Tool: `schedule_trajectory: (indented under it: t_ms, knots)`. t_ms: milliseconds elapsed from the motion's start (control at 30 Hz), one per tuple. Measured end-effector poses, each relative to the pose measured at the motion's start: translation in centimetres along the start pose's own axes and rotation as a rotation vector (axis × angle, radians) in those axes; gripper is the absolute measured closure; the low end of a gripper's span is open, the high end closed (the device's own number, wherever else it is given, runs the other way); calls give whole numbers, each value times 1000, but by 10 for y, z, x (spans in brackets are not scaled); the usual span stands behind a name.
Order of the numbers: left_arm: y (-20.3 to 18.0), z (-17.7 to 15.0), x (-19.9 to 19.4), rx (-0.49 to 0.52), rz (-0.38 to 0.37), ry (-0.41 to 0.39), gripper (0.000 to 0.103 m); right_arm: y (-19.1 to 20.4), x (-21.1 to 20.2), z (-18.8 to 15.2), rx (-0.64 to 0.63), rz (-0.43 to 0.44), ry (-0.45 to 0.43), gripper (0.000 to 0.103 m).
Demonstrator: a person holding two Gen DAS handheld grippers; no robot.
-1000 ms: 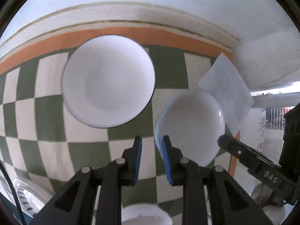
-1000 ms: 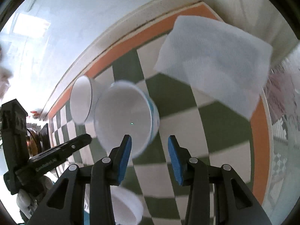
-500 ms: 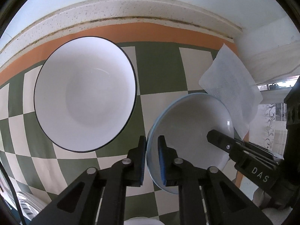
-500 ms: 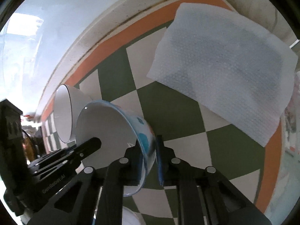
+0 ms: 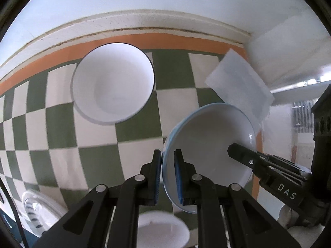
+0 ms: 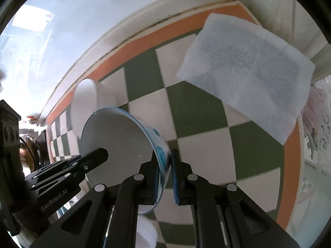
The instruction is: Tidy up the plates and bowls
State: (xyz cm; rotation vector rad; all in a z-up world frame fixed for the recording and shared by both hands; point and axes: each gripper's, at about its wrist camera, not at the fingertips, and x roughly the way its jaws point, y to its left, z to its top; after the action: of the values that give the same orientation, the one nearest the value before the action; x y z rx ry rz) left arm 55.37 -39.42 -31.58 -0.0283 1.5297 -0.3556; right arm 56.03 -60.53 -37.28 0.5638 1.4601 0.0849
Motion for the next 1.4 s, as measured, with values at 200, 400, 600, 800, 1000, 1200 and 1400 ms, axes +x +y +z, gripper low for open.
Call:
schedule_trajectory:
  t_ms: [200, 400, 600, 800, 1000, 1200, 1400]
  knots:
    - [2, -44, -33, 3, -23, 4, 92, 15, -37, -45, -34, 12, -4, 91]
    - [20, -89, -45, -16, -38, 27, 92, 24, -51, -105, -43, 41, 37, 91]
    - [35, -117, -39, -24, -12, 52, 92, 31, -37, -146, -53, 65, 101, 91]
    - [50, -132, -23, -52, 1, 95, 92, 40, -12, -158, -79, 48, 143, 91]
    - [56, -134, -8, -61, 15, 124, 92, 42, 9, -163, -95, 28, 182, 91]
    - [55, -132, 4, -52, 37, 144, 92, 42, 23, -162, -103, 9, 207, 91]
    - [56, -131, 12, -55, 44, 160, 92, 43, 31, -160, -101, 1, 225, 91]
